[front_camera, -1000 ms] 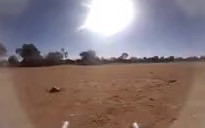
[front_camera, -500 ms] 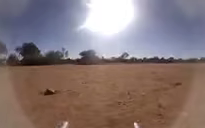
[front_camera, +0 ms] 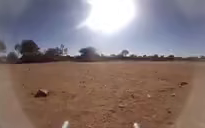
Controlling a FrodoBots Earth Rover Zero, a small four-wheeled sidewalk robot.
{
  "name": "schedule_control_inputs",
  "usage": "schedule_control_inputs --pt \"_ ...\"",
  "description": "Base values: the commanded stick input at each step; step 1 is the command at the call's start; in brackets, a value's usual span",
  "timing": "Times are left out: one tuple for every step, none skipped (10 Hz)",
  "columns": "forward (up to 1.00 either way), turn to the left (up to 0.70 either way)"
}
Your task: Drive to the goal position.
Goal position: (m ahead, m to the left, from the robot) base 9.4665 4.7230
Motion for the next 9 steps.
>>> schedule_control_inputs --pt "0.5 0.0" --pt "0.5 0.0" --pt "0.5 0.0" --pt "0.5 0.0" --pt "0.5 0.0" --pt "0.5 0.0" --pt "0.5 0.0" --pt "0.5 0.0" --pt "0.5 0.0"
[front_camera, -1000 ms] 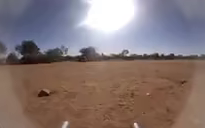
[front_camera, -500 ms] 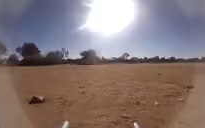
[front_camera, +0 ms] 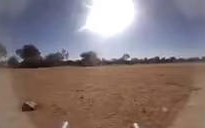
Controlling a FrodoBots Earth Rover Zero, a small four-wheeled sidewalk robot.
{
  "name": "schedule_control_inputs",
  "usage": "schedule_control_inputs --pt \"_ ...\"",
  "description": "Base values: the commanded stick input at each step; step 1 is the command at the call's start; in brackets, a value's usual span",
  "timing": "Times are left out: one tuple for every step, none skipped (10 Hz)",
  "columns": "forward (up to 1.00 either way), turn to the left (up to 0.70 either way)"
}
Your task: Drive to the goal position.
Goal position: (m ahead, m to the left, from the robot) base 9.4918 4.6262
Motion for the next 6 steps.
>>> schedule_control_inputs --pt "0.5 0.0" --pt "0.5 0.0" --pt "0.5 0.0" --pt "0.5 0.0" --pt "0.5 0.0" --pt "0.5 0.0"
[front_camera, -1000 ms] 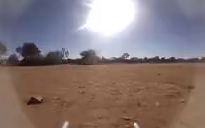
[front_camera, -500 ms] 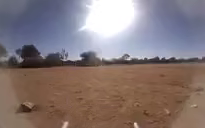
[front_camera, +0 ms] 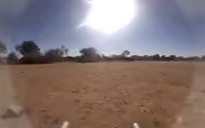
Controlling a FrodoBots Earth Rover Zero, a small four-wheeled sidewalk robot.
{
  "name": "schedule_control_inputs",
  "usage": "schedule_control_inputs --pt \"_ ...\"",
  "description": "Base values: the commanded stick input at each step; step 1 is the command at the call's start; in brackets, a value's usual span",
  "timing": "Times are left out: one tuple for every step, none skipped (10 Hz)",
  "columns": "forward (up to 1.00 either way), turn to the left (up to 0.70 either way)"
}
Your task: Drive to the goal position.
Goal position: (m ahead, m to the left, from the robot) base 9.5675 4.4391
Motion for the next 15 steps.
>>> schedule_control_inputs --pt "0.5 0.0" --pt "0.5 0.0" --pt "0.5 0.0" --pt "0.5 0.0" --pt "0.5 0.0" --pt "0.5 0.0" --pt "0.5 0.0" --pt "0.5 0.0" --pt "0.5 0.0" --pt "0.5 0.0" --pt "0.5 0.0" --pt "0.5 0.0" --pt "0.5 0.0" --pt "0.5 0.0" --pt "0.5 0.0"
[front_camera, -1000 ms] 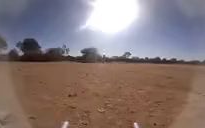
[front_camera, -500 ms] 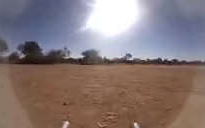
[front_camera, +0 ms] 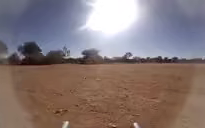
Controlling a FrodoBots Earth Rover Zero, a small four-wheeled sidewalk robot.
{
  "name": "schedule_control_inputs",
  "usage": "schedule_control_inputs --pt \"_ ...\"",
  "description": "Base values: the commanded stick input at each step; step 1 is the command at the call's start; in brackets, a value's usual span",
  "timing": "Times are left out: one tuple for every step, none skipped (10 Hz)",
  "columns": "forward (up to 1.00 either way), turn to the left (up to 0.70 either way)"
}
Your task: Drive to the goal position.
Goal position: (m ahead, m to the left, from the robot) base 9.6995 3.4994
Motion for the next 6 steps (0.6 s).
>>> schedule_control_inputs --pt "0.5 0.11" --pt "0.5 0.5" --pt "0.5 0.5" --pt "0.5 0.5" --pt "0.5 0.34" --pt "0.5 0.0"
